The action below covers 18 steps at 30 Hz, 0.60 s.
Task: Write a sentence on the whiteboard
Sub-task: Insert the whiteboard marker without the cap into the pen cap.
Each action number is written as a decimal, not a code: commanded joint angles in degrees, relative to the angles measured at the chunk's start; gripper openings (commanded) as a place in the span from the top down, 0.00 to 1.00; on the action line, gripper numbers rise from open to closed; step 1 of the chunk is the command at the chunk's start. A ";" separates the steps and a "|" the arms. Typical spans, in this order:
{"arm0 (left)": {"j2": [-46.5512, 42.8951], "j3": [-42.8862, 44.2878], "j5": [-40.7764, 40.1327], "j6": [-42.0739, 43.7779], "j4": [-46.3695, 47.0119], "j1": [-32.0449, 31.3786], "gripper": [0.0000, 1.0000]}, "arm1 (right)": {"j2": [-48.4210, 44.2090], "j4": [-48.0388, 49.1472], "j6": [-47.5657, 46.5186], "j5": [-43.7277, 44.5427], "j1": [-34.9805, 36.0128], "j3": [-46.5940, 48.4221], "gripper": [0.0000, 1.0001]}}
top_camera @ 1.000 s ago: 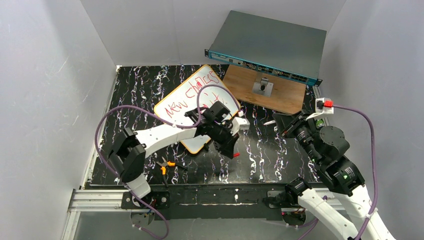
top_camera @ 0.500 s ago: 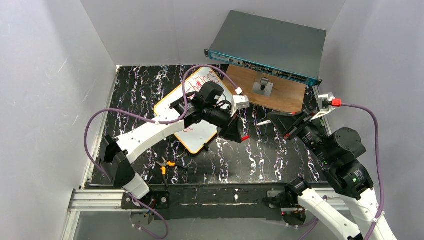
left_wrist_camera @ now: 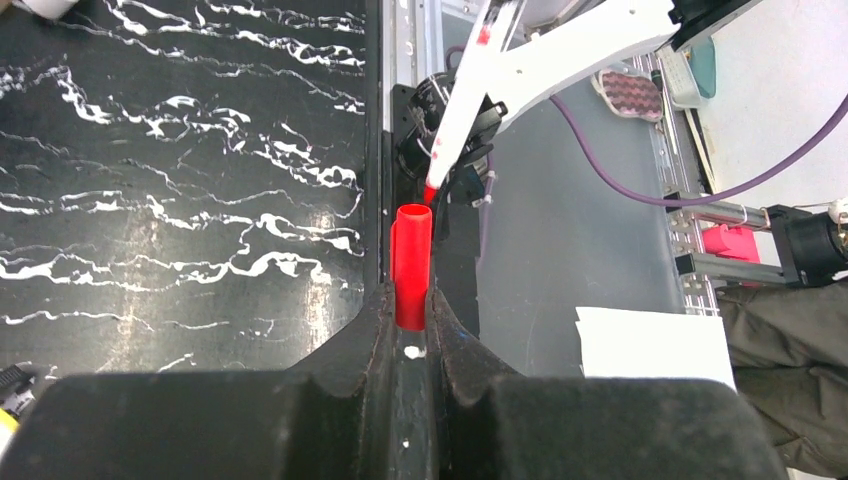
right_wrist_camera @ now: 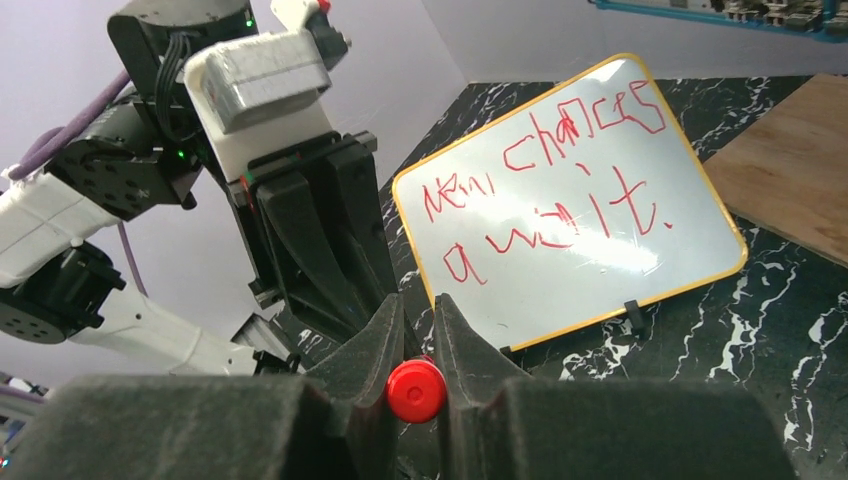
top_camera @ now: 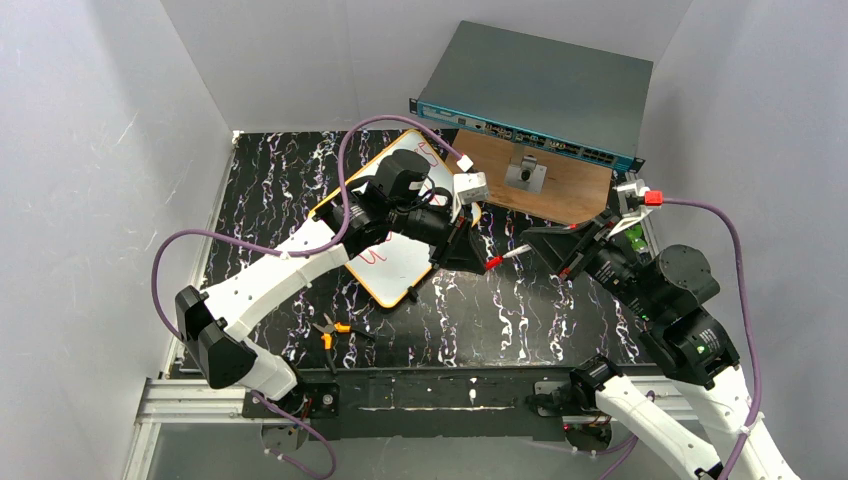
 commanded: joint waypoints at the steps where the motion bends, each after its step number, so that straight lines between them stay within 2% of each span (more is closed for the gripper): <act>1: -1.94 1.71 1.41 0.22 1.55 0.10 1.00 | 0.80 3.02 0.36 -3.88 0.21 2.57 0.99; 18: -2.38 0.88 1.10 -0.47 4.49 0.10 1.00 | 1.48 3.87 0.73 -4.10 0.19 2.06 0.99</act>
